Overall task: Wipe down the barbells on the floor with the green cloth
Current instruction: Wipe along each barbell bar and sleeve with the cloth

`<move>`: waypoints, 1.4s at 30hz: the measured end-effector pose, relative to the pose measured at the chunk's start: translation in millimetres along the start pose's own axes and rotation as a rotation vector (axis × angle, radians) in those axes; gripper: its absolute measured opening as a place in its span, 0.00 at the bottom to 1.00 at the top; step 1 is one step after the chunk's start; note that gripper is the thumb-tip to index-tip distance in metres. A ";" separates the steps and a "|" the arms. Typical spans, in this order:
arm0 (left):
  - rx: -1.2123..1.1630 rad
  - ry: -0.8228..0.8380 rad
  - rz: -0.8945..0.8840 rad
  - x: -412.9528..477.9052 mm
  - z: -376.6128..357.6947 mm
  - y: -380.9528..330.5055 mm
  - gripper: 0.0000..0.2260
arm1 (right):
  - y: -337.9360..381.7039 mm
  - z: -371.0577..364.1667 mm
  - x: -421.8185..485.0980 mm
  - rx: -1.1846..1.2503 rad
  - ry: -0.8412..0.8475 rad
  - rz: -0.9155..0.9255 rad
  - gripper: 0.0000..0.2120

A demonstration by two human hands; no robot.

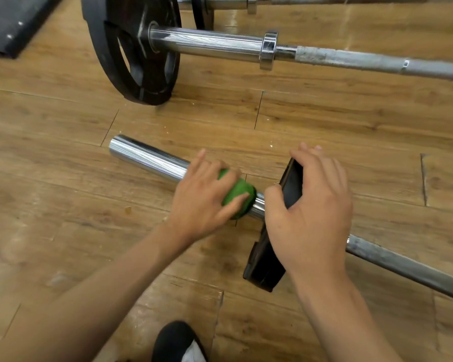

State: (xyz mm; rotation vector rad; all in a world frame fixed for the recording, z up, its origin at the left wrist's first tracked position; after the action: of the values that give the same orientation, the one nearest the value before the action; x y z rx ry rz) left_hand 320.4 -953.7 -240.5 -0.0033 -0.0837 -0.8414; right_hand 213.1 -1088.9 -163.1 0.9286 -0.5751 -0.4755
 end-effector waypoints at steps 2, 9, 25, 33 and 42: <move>0.047 0.011 0.150 0.5 3.8 33.4 0.24 | -0.2 -0.8 0.1 0.002 -0.021 -0.008 0.28; -0.233 -0.052 -0.031 4.7 5.3 -61.1 0.19 | 1.8 1.4 3.6 -0.032 0.019 -0.019 0.26; -0.169 -0.041 0.033 -22.8 6.2 -52.8 0.19 | 17.3 -12.3 25.9 -0.471 0.425 -0.256 0.20; 0.022 0.029 0.173 -39.0 9.6 36.1 0.17 | -2.8 3.9 13.5 -0.269 0.416 -0.393 0.18; -0.148 -0.019 -0.092 -37.3 8.0 -54.0 0.17 | 5.4 2.4 2.8 -0.232 0.352 -0.385 0.14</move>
State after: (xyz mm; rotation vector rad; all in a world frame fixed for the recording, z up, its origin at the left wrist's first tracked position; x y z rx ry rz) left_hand 254.8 -961.6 -237.0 -0.1472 -0.0396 -0.9383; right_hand 214.4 -1089.3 -156.8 0.8749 -0.0161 -0.6889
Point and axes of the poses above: each hand's wrist, its own x-axis towards the middle knuckle, its own z-axis out of the back of the hand, y = z × x, the point moved 6 cm from there along x, towards the middle knuckle, and after that the axes turned 12 degrees about x, right-handed, at the moved point
